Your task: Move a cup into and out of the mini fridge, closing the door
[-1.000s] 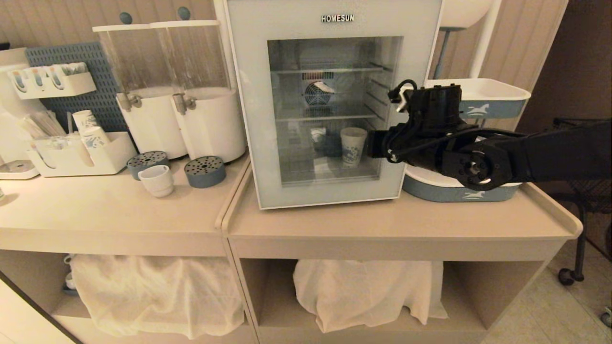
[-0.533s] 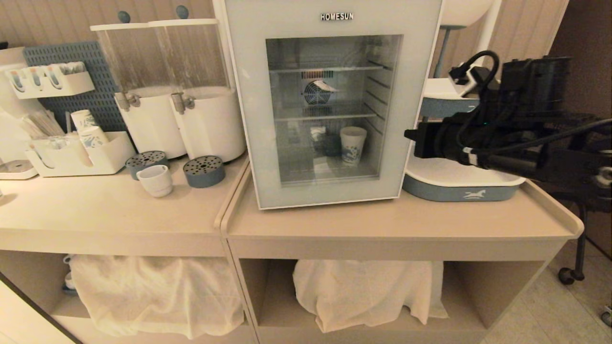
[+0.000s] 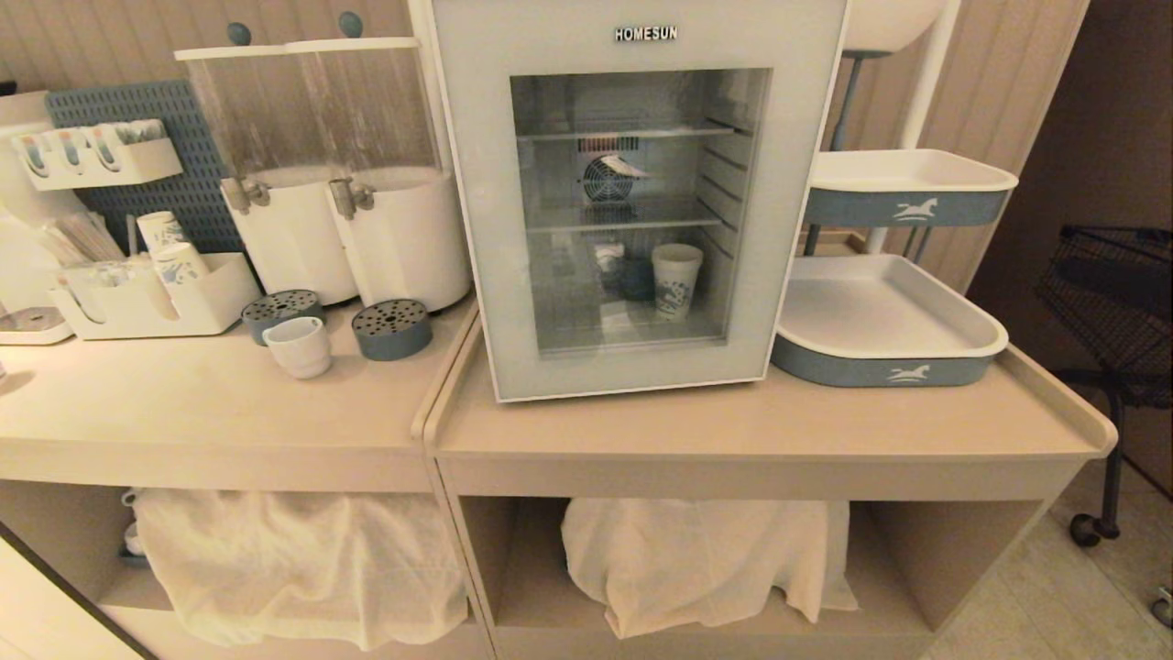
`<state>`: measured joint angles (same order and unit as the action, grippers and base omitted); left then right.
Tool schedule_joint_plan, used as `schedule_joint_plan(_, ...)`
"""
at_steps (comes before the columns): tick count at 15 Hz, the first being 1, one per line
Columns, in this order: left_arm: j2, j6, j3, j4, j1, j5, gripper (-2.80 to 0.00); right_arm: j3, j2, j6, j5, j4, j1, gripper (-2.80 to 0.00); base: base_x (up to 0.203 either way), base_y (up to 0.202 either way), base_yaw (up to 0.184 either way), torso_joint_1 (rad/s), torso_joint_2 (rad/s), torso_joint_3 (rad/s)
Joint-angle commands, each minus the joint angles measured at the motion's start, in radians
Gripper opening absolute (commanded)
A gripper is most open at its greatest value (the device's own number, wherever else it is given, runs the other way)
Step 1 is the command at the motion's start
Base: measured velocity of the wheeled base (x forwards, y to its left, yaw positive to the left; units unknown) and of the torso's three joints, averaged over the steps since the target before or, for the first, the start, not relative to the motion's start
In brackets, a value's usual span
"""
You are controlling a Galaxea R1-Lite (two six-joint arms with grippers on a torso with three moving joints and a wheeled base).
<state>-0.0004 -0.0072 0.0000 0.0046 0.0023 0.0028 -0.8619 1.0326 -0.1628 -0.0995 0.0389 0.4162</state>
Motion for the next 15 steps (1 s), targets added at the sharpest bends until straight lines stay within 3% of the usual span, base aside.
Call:
schedule_joint_plan(1, 0.000, 0.000, 0.002, 0.000, 0.001, 0.000, -2.80, 0.058, -0.257, -0.032, -0.162, -0.073, 0.001, -2.80, 0.000, 0.000, 0.000, 0.000, 0.00, 0.000)
schedule_joint_plan(3, 0.000, 0.000, 0.002, 0.000, 0.001, 0.002, -2.80, 0.122, -0.382, -0.084, -0.306, -0.135, -0.026, -2.80, 0.000, 0.000, 0.000, 0.000, 0.00, 0.000)
schedule_joint_plan(5, 0.000, 0.000, 0.002, 0.000, 0.001, 0.000, -2.80, 0.164, -0.484, -0.126, -0.348, -0.207, -0.155, -2.80, 0.000, 0.000, 0.000, 0.000, 0.00, 0.000)
schedule_joint_plan(8, 0.000, 0.000, 0.002, 0.000, 0.001, 0.000, -2.80, 0.234, -0.674, -0.180, -0.359, -0.299, -0.275, -2.80, 0.000, 0.000, 0.000, 0.000, 0.00, 0.000)
schedule_joint_plan(10, 0.000, -0.002, 0.002, 0.000, 0.001, 0.002, -2.80, 0.289, -0.807, -0.200, -0.317, -0.355, -0.386, -2.80, 0.000, 0.000, 0.000, 0.000, 0.00, 0.000)
schedule_joint_plan(12, 0.000, -0.002, 0.002, 0.000, 0.001, 0.000, -2.80, 0.349, -0.949, -0.188, -0.223, -0.370, -0.408, -2.80, 0.000, 0.000, 0.000, 0.000, 0.00, 0.000)
schedule_joint_plan(13, 0.000, -0.002, 0.002, 0.000, 0.001, 0.000, -2.80, 0.406, -1.004, -0.156, -0.164, -0.347, -0.413, -2.80, 0.000, 0.000, 0.000, 0.000, 0.00, 0.000)
schedule_joint_plan(15, 0.000, -0.001, 0.002, 0.000, 0.001, 0.002, -2.80, 0.593, -1.032, -0.088, -0.119, -0.170, -0.418, -2.80, 0.000, 0.000, 0.000, 0.000, 0.00, 0.000)
